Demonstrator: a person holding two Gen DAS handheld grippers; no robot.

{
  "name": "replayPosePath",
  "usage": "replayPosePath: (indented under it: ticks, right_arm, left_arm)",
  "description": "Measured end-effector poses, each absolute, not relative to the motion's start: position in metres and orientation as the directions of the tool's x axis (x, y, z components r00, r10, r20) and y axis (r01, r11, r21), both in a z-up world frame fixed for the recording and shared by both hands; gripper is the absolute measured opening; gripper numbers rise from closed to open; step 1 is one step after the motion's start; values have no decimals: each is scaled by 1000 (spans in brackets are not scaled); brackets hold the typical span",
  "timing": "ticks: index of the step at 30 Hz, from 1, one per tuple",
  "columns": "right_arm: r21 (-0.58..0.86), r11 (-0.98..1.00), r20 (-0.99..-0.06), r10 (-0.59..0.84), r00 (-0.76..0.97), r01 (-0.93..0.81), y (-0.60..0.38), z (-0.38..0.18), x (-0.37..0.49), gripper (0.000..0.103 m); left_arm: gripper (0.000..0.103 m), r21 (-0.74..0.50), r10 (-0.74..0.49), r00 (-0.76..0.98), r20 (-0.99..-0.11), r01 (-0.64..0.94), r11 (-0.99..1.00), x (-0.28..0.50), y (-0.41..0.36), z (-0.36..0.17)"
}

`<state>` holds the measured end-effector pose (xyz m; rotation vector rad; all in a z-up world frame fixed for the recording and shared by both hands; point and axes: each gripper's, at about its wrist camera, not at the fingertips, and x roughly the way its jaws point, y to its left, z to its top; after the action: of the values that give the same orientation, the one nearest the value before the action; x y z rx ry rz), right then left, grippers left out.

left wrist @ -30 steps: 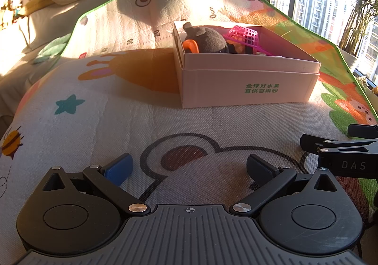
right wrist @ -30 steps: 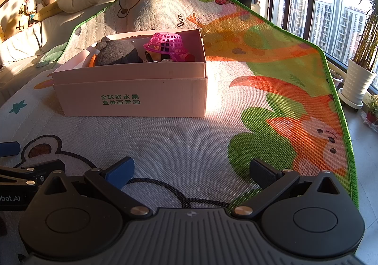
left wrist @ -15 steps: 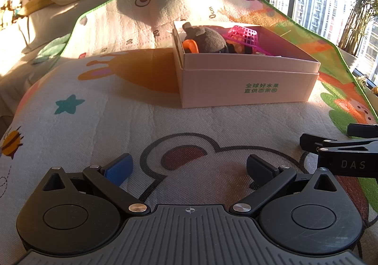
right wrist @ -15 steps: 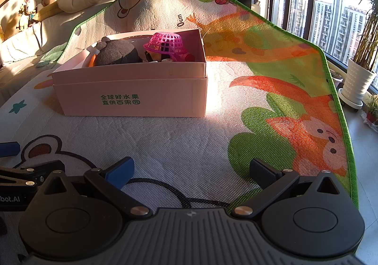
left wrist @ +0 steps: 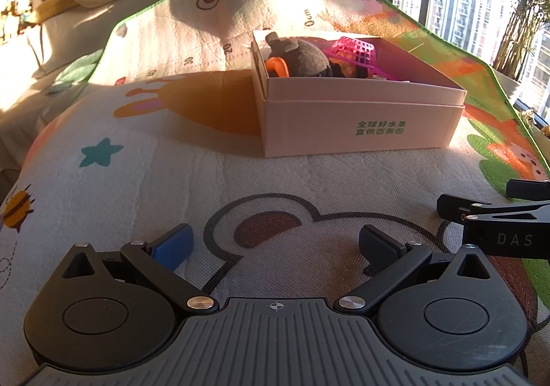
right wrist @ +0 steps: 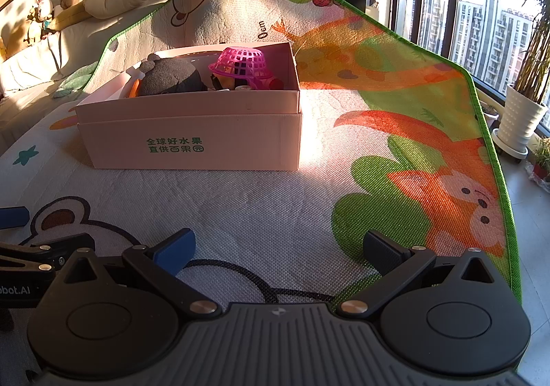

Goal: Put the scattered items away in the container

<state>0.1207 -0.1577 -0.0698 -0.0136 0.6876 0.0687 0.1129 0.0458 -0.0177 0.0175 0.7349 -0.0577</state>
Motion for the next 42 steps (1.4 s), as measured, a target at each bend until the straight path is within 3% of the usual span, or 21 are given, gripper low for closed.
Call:
replayPosePath:
  ticks: [42]
  right_arm:
    - [11, 998, -635, 59, 771, -68, -158, -70, 121, 103]
  left_arm:
    - [103, -3, -48, 734, -678, 62, 998, 113, 47, -18]
